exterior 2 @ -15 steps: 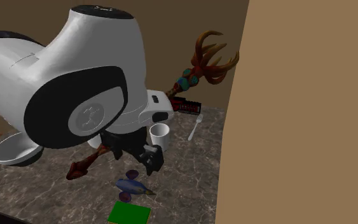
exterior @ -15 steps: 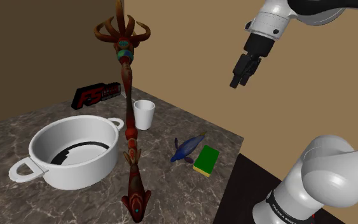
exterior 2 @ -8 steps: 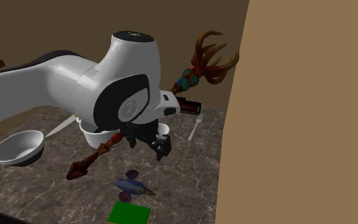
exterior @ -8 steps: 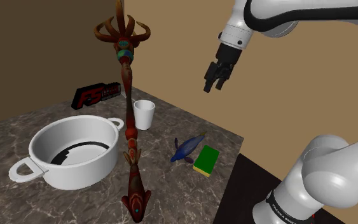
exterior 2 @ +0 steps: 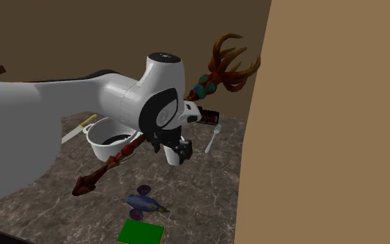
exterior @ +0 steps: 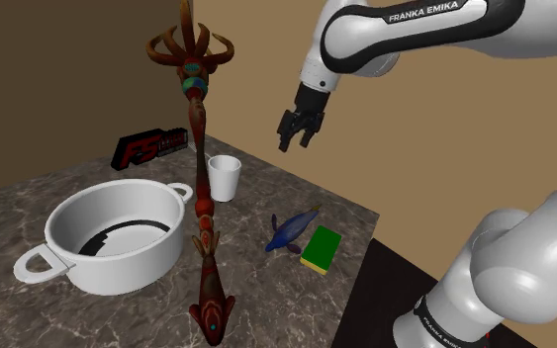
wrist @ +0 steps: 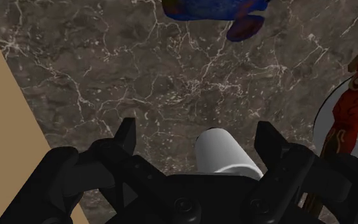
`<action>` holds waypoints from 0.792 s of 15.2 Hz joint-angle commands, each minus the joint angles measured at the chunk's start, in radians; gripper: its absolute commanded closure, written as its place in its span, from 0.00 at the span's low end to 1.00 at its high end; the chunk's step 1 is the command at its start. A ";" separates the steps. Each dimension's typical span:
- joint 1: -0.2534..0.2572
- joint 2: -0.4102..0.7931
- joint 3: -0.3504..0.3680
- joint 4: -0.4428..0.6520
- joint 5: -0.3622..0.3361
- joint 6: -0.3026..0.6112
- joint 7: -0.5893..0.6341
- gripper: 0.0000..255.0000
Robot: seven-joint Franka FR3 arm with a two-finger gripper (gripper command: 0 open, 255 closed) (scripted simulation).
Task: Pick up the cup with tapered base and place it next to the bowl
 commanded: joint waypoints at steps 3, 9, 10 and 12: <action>0.010 0.157 0.017 0.090 0.003 0.071 0.023 0.00; 0.023 0.387 0.032 0.258 -0.006 0.137 0.056 0.00; 0.026 0.426 0.034 0.291 -0.008 0.143 0.061 0.00; 0.031 0.504 0.036 0.361 -0.014 0.153 0.073 0.00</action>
